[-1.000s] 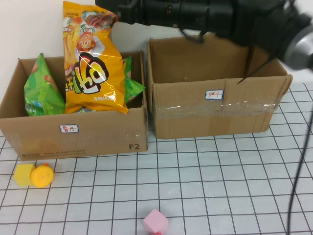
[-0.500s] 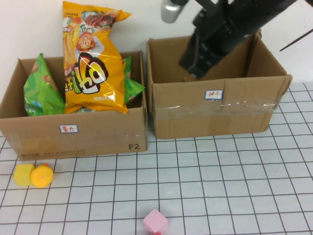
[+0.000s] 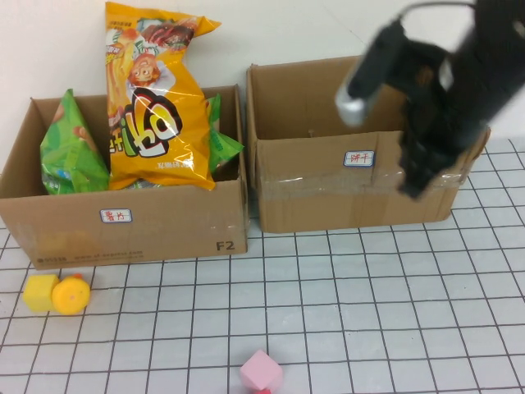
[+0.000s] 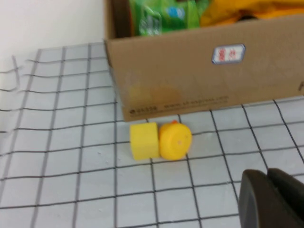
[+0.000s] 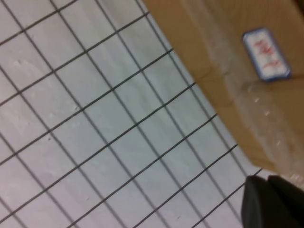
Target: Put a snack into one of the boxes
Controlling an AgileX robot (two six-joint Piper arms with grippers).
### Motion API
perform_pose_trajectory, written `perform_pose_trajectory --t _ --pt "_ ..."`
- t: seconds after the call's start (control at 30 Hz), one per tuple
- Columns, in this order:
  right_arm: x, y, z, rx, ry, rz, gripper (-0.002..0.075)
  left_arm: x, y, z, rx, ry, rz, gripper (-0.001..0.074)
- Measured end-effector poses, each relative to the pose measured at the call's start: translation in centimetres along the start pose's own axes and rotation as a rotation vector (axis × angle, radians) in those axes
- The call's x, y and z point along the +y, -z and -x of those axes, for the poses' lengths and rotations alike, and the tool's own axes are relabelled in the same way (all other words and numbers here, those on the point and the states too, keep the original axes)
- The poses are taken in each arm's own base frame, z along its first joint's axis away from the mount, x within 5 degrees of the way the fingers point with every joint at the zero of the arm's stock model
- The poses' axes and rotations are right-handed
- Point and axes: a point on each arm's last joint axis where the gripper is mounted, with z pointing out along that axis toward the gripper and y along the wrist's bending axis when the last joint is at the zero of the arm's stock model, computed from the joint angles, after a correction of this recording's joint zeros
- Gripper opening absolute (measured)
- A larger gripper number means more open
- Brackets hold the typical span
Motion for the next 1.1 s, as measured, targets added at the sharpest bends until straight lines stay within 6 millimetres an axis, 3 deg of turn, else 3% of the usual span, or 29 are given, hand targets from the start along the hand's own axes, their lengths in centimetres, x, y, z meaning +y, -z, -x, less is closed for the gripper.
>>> perform_pose_trajectory --t 0.1,0.57,0.87,1.1 --pt "1.7 0.5 -2.6 -0.022 -0.025 -0.009 0.0007 -0.4 -0.6 -0.9 -0.002 0.004 -0.030 -0.0001" --pt "9.9 4.5 -15.2 -0.267 -0.101 -0.084 0.0006 -0.9 -0.9 -0.8 -0.068 -0.010 -0.081 -0.0001" --pt "13.9 5.0 -20.5 -0.388 -0.184 -0.080 0.0006 -1.1 -1.4 -1.7 -0.073 -0.022 -0.095 -0.0001" --pt "15.3 4.7 -22.6 -0.333 -0.181 -0.049 0.0006 -1.1 -1.5 -1.9 -0.071 -0.024 -0.097 -0.0001"
